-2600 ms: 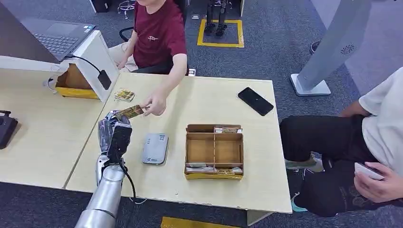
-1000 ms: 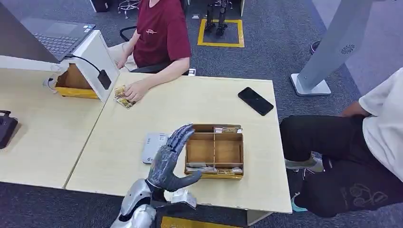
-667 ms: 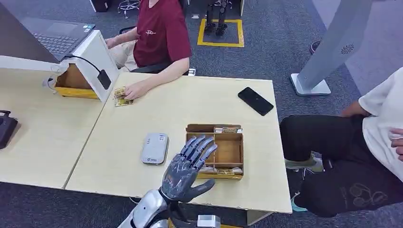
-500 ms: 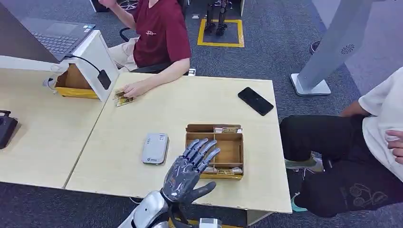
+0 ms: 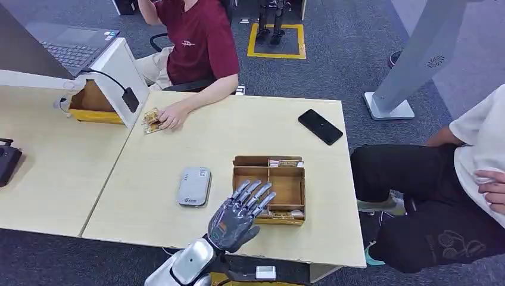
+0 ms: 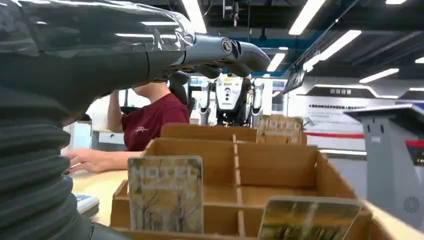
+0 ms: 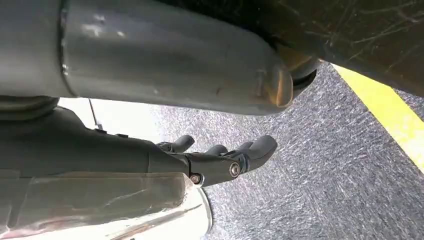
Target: Pass the card to the sensor for recognition and then transmit it.
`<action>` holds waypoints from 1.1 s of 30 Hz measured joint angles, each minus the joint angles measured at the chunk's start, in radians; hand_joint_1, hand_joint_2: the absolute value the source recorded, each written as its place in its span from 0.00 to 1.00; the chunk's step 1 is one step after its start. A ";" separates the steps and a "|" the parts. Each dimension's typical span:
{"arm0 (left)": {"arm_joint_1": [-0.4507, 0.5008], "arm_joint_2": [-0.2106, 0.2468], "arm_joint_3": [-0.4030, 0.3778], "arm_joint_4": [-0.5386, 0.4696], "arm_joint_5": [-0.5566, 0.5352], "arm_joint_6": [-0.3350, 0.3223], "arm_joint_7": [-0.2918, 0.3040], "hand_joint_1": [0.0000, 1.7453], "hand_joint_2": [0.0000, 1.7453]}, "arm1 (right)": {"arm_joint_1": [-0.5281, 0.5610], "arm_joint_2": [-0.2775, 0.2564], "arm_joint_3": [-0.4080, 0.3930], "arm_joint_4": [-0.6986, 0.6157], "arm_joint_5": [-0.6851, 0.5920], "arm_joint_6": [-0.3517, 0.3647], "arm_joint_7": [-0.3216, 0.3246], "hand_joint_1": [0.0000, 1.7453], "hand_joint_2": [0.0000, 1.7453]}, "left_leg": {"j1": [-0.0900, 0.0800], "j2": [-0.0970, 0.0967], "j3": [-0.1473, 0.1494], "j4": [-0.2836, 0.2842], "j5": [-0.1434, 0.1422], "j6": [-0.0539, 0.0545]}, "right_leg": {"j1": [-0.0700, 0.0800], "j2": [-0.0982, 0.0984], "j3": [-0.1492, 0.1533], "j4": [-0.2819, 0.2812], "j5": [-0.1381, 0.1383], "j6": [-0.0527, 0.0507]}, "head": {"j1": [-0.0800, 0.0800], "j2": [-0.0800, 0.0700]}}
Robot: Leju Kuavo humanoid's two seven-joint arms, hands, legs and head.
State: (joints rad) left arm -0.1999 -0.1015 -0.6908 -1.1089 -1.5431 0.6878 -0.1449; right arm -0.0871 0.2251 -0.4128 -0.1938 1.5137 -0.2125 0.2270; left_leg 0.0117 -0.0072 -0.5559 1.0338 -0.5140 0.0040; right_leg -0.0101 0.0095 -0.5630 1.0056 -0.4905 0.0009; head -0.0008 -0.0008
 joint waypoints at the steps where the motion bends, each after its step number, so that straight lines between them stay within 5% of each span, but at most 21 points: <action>1: -0.004 0.000 0.005 0.012 -0.008 0.000 0.009 0.00 1.00 | 0.000 0.000 0.000 0.000 0.000 0.000 0.000 0.00 0.00 | 0.000 0.000 0.000 0.000 0.000 0.000 | 0.000 0.000 0.000 0.000 0.000 0.000 | 0.000 0.000; 13: -0.030 0.000 0.025 0.075 -0.021 0.001 0.042 0.00 1.00 | 0.000 0.000 0.000 0.000 0.000 0.000 0.000 0.00 0.00 | 0.000 0.000 0.000 0.000 0.000 0.000 | 0.000 0.000 0.000 0.000 0.000 0.000 | 0.000 0.000; 33: -0.035 -0.015 0.090 0.091 0.095 0.002 -0.070 0.00 1.00 | 0.000 0.000 -0.001 0.000 0.000 -0.003 0.000 0.00 0.00 | 0.000 0.000 0.000 0.000 0.000 0.000 | 0.000 0.000 0.000 0.000 0.000 0.000 | 0.000 0.000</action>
State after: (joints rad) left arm -0.2353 -0.1167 -0.6008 -1.0182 -1.4484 0.6901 -0.2148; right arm -0.0870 0.2251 -0.4139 -0.1938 1.5137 -0.2159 0.2274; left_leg 0.0117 -0.0074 -0.5559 1.0338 -0.5140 0.0040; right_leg -0.0101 0.0095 -0.5629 1.0057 -0.4905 0.0009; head -0.0008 -0.0008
